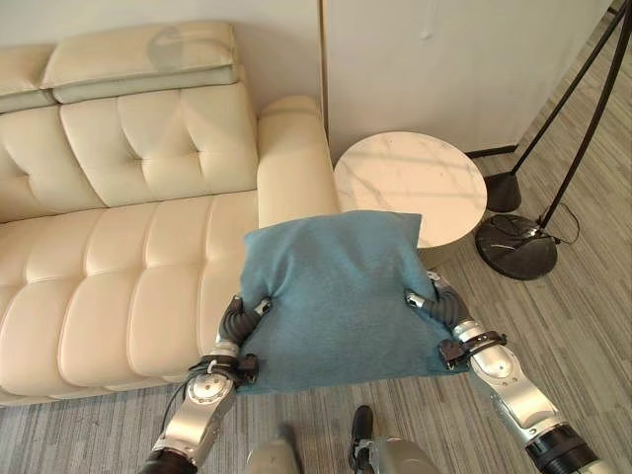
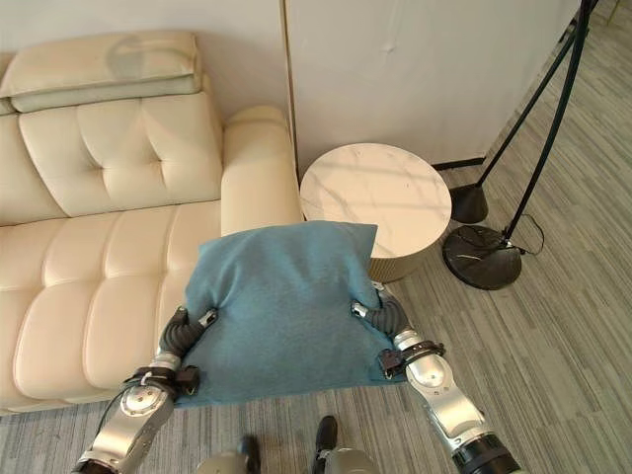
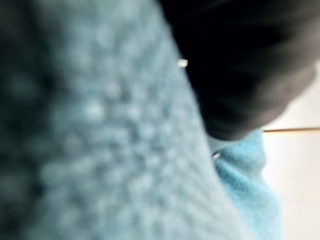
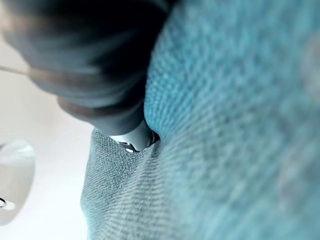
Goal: Pick up all the scattered cushions and arrange them neatly on the sofa.
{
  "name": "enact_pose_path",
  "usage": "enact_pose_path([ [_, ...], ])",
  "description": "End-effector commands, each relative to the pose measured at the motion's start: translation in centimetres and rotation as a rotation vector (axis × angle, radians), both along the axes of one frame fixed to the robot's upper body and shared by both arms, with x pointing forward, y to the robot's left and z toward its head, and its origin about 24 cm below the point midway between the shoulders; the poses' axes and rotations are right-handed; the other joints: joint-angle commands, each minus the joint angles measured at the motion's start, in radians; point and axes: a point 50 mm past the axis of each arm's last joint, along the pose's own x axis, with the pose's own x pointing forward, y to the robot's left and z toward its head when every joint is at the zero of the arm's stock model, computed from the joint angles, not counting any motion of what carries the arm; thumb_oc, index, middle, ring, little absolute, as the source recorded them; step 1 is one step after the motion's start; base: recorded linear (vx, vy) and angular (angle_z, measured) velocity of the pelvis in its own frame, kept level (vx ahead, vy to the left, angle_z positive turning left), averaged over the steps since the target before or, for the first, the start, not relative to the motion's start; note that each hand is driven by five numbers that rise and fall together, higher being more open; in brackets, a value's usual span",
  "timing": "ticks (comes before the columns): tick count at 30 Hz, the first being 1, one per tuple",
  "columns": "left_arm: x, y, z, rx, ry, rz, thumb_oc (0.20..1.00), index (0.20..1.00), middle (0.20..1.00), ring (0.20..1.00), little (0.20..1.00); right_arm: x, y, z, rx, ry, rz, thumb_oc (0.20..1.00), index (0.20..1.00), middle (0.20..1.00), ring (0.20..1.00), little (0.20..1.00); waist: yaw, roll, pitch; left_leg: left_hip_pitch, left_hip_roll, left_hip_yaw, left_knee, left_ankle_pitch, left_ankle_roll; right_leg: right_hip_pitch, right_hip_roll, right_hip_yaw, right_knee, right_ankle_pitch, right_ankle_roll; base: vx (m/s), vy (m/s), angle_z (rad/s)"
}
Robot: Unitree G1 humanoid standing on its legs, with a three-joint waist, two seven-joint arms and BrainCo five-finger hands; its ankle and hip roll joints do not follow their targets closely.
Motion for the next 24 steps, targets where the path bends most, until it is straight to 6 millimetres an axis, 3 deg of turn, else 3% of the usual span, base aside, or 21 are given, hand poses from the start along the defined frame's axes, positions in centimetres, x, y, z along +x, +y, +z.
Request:
enact_pose_path([
  [1, 0.7, -2.4, 3.2, -0.017, -0.188, -0.149, 0.2, 0.2, 0.2, 0.2, 0.2, -0.4, 4.6, 2.7, 0.171, -0.159, 0.185, 0.2, 0.2, 0.2, 0.2, 0.2, -0.004, -0.015, -0.092, -0.056, -0.066, -0.054, -0.061, 0.034, 0.041, 0.043, -0.032, 0.027, -0.023, -0.08, 0.165, -0.01, 0.2, 0.93],
  [4, 0.4, -2.2, 3.1, -0.01, -0.18, -0.154, 0.2, 0.2, 0.2, 0.2, 0.2, -0.5, 4.9, 2.5, 0.168, -0.145, 0.2, 0.2, 0.2, 0.2, 0.2, 0.2, 0.003, -0.019, -0.089, -0.053, -0.075, -0.055, -0.068, 0.03, 0.048, 0.045, -0.039, 0.023, -0.019, -0.073, 0.17, 0.0, 0.151, 0.24],
  [9, 0.2, -1.8, 3.2, 0.009, -0.181, -0.16, 0.2, 0.2, 0.2, 0.2, 0.2, -0.2, 6.4, 2.6, 0.173, -0.14, 0.251, 0.2, 0.2, 0.2, 0.2, 0.2, 0.034, -0.042, -0.073, -0.074, -0.126, -0.086, -0.033, -0.013, 0.097, 0.037, -0.088, 0.047, 0.033, -0.061, 0.201, 0.02, 0.288, 0.07],
  [12, 0.8, -2.3, 3.8, 0.017, -0.203, -0.189, 0.2, 0.2, 0.2, 0.2, 0.2, 0.0, 6.8, 3.2, 0.153, -0.172, 0.263, 0.2, 0.2, 0.2, 0.2, 0.2, 0.037, -0.034, -0.061, -0.057, -0.178, -0.107, -0.043, -0.035, 0.139, -0.016, -0.171, 0.055, 0.23, -0.016, 0.232, 0.05, 0.341, 0.11],
  [14, 1.0, -2.4, 3.9, 0.021, -0.203, -0.194, 0.2, 0.2, 0.2, 0.2, 0.2, 0.0, 6.9, 3.3, 0.149, -0.173, 0.263, 0.2, 0.2, 0.2, 0.2, 0.2, 0.032, -0.034, -0.053, -0.05, -0.187, -0.116, -0.042, -0.039, 0.147, -0.039, -0.182, 0.071, 0.294, -0.007, 0.229, 0.03, 0.172, 0.37],
  [15, 1.2, -2.6, 4.0, 0.028, -0.205, -0.199, 0.2, 0.2, 0.2, 0.2, 0.2, 0.1, 6.9, 3.4, 0.153, -0.18, 0.261, 0.2, 0.2, 0.2, 0.2, 0.2, 0.024, -0.033, -0.041, -0.048, -0.193, -0.125, -0.03, -0.047, 0.156, -0.067, -0.179, 0.097, 0.349, 0.008, 0.231, 0.08, 0.246, 0.28],
  [16, 1.3, -3.0, 3.8, 0.036, -0.198, -0.22, 0.2, 0.2, 0.2, 0.2, 0.2, 0.0, 6.8, 3.2, 0.155, -0.171, 0.255, 0.2, 0.2, 0.2, 0.2, 0.2, 0.003, -0.027, -0.028, -0.031, -0.198, -0.141, -0.025, -0.056, 0.158, -0.113, -0.127, 0.161, 0.387, -0.022, 0.216, 0.11, 0.223, 0.24],
  [17, 1.2, -3.1, 3.6, 0.034, -0.192, -0.227, 0.2, 0.2, 0.2, 0.2, 0.2, -0.1, 6.7, 3.0, 0.161, -0.162, 0.254, 0.2, 0.2, 0.2, 0.2, 0.2, -0.006, -0.023, -0.024, -0.021, -0.206, -0.15, -0.026, -0.06, 0.157, -0.135, -0.102, 0.182, 0.372, -0.031, 0.214, 0.16, 0.174, 0.38],
  [24, 1.3, -3.7, 3.1, 0.034, -0.171, -0.253, 0.2, 0.2, 0.2, 0.2, 0.2, 0.0, 6.0, 2.8, 0.185, -0.144, 0.239, 0.2, 0.2, 0.2, 0.2, 0.2, -0.055, -0.021, -0.014, 0.021, -0.245, -0.219, -0.026, -0.097, 0.153, -0.229, -0.026, 0.197, 0.212, -0.01, 0.216, 0.2, 0.046, 0.39],
])
